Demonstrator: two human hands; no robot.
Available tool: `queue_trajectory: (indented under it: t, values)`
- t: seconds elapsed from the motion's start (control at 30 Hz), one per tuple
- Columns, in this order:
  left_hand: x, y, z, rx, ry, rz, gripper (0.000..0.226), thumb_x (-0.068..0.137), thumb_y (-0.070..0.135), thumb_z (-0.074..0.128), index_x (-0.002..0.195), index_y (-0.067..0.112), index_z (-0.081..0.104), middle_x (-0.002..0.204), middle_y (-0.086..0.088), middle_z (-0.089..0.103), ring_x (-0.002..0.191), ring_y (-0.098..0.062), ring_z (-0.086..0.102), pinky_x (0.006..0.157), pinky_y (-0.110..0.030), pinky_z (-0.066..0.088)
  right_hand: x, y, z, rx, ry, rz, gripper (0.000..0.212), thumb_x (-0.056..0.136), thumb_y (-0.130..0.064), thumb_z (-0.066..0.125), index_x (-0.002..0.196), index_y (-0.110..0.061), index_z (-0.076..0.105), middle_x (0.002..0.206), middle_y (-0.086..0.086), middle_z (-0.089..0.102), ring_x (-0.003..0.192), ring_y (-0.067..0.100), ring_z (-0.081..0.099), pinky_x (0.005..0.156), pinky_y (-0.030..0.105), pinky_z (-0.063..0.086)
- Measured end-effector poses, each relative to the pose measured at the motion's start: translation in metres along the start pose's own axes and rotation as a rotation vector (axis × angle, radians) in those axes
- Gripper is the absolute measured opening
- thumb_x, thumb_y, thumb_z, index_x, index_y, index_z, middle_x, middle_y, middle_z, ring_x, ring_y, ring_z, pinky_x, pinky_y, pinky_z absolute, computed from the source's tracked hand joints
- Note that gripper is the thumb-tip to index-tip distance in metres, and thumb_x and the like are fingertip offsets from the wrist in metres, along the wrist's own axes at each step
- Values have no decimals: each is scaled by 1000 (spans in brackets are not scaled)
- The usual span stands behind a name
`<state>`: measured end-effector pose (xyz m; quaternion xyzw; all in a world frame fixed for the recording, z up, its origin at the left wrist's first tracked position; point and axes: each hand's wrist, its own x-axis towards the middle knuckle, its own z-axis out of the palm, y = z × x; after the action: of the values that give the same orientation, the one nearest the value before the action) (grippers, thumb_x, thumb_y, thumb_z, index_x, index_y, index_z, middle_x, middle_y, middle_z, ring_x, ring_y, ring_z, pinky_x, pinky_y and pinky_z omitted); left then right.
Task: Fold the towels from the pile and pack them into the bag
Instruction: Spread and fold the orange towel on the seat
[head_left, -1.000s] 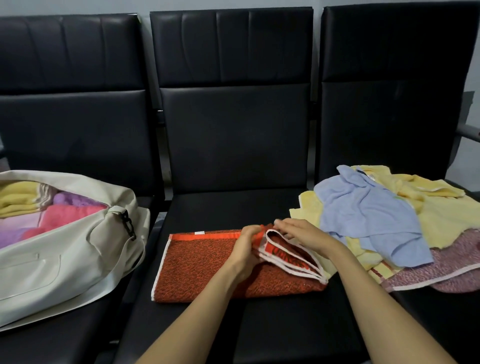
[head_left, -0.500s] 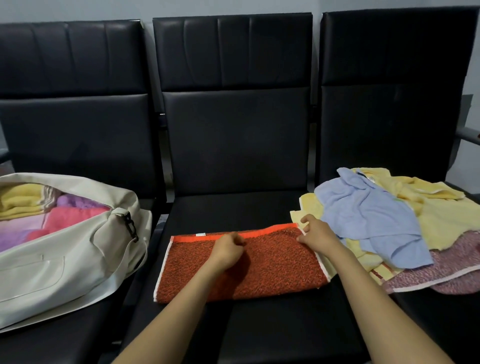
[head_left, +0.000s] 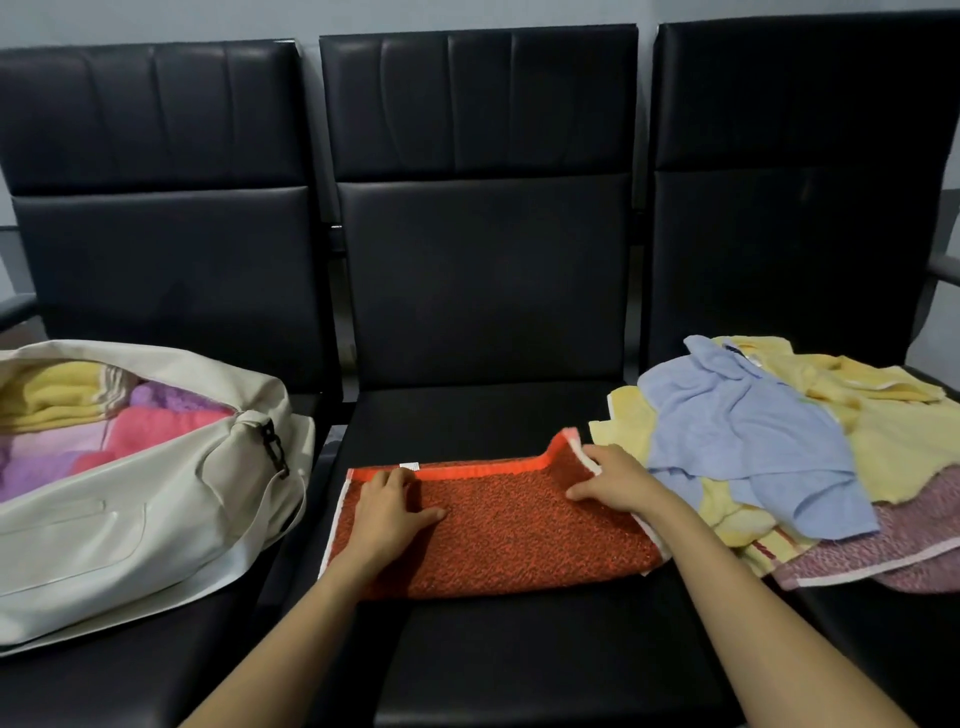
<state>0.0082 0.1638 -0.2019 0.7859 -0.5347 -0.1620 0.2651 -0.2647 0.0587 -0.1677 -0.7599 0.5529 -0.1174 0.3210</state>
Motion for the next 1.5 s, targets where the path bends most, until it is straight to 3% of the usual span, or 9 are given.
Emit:
queue_trajectory:
  t: [0.13, 0.33, 0.43, 0.57, 0.9, 1.03, 1.17, 1.27, 1.5]
  values:
    - [-2, -2, 2, 3, 9, 7, 67, 75, 41, 77, 131, 13, 52, 132, -6, 47, 124, -22, 42, 107, -35, 36, -15, -16, -6, -2, -124, -300, 20, 78, -24, 75, 92, -28, 61, 96, -2, 55, 92, 16, 55, 81, 30, 42]
    - [-3, -4, 3, -23, 34, 23, 64, 74, 42, 78, 127, 12, 57, 129, -6, 49, 122, -22, 44, 105, -32, 36, -17, -16, -4, -127, -293, -98, 16, 84, -25, 64, 75, -18, 53, 71, -2, 53, 66, 14, 50, 64, 28, 38]
    - [-4, -3, 3, -28, 39, 28, 64, 75, 42, 77, 128, 13, 56, 130, -5, 49, 123, -21, 43, 105, -31, 36, -17, -8, 0, -100, -156, -56, 17, 87, -19, 60, 72, -16, 51, 70, -2, 51, 61, 13, 48, 59, 25, 38]
    - [-4, -2, 3, -24, 37, 28, 64, 76, 42, 77, 128, 13, 56, 130, -5, 48, 123, -21, 42, 106, -31, 35, -17, 5, 1, -75, 27, -53, 20, 91, -21, 53, 103, -8, 62, 103, 5, 60, 94, 19, 58, 85, 34, 47]
    - [-5, -7, 1, -69, 14, 32, 59, 80, 36, 74, 129, 11, 54, 128, -3, 46, 121, -20, 43, 105, -29, 36, -10, -6, -5, 291, 409, -1, 13, 99, -22, 49, 94, -11, 52, 80, 1, 57, 81, 20, 56, 59, 26, 35]
    - [-7, -12, -5, -152, 114, 74, 39, 85, 12, 69, 122, 8, 58, 122, -6, 53, 116, -19, 51, 98, -20, 35, -1, 19, 9, -91, 496, 130, 34, 93, -8, 53, 125, -2, 46, 123, 19, 52, 118, 35, 45, 96, 41, 39]
    - [2, -28, -16, -84, 261, -106, 45, 85, 9, 66, 128, 7, 52, 128, -15, 50, 124, -30, 41, 105, -32, 29, 3, 10, 14, -123, 490, -132, 35, 93, -11, 55, 127, -6, 52, 129, 12, 51, 125, 26, 41, 105, 34, 33]
    - [11, -34, -24, 10, 109, -201, 60, 85, 27, 70, 137, 12, 45, 139, -16, 40, 131, -34, 34, 109, -37, 26, 9, -2, 25, -201, 282, -294, 28, 94, -16, 54, 123, -14, 57, 125, 3, 53, 125, 18, 42, 106, 27, 30]
    - [62, -23, -60, 547, -392, 141, 55, 82, 47, 67, 132, 33, 49, 132, 1, 47, 128, -21, 39, 105, -41, 22, 38, -15, 20, -427, -43, -225, 54, 91, -28, 60, 141, -25, 41, 137, 0, 47, 131, 20, 37, 108, 33, 33]
